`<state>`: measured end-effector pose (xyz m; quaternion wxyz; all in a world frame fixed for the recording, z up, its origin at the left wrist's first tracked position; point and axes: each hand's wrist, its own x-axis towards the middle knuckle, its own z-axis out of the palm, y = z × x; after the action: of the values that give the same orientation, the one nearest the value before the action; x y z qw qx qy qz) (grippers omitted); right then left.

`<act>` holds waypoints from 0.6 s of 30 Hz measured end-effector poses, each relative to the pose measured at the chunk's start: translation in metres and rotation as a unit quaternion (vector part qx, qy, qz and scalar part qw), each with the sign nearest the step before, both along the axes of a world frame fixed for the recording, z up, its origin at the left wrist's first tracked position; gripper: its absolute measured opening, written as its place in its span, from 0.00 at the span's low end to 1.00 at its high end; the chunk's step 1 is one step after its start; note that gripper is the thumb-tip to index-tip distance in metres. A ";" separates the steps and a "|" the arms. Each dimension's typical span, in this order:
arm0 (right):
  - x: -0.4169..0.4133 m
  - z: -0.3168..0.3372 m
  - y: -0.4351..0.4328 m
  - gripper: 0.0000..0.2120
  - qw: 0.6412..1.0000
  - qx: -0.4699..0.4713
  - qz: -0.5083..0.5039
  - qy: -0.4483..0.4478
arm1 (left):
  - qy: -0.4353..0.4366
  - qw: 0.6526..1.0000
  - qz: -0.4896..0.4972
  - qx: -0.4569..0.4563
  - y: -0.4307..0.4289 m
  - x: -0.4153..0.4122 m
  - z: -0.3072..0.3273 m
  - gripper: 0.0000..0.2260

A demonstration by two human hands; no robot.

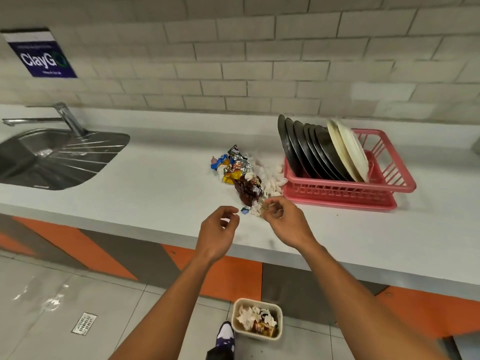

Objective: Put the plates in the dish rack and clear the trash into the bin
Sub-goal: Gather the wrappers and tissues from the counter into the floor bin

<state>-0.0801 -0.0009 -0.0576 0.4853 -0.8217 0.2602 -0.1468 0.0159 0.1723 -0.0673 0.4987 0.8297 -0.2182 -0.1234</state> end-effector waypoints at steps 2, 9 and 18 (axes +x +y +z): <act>0.021 -0.005 -0.009 0.15 1.000 -0.014 -0.012 0.015 | 0.023 0.999 -0.016 0.016 -0.006 0.023 -0.004 0.10; 0.107 -0.013 -0.036 0.18 0.996 -0.049 -0.047 0.050 | 0.078 0.990 -0.056 0.108 -0.048 0.100 -0.043 0.31; 0.194 -0.021 -0.077 0.22 0.977 -0.090 0.000 0.194 | 0.181 0.974 -0.046 0.126 -0.099 0.151 -0.066 0.45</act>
<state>0.1138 -0.0778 -0.0783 0.3495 -0.8749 0.3352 -0.0072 0.1672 0.0734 -0.1337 0.4148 0.8390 -0.1449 -0.3209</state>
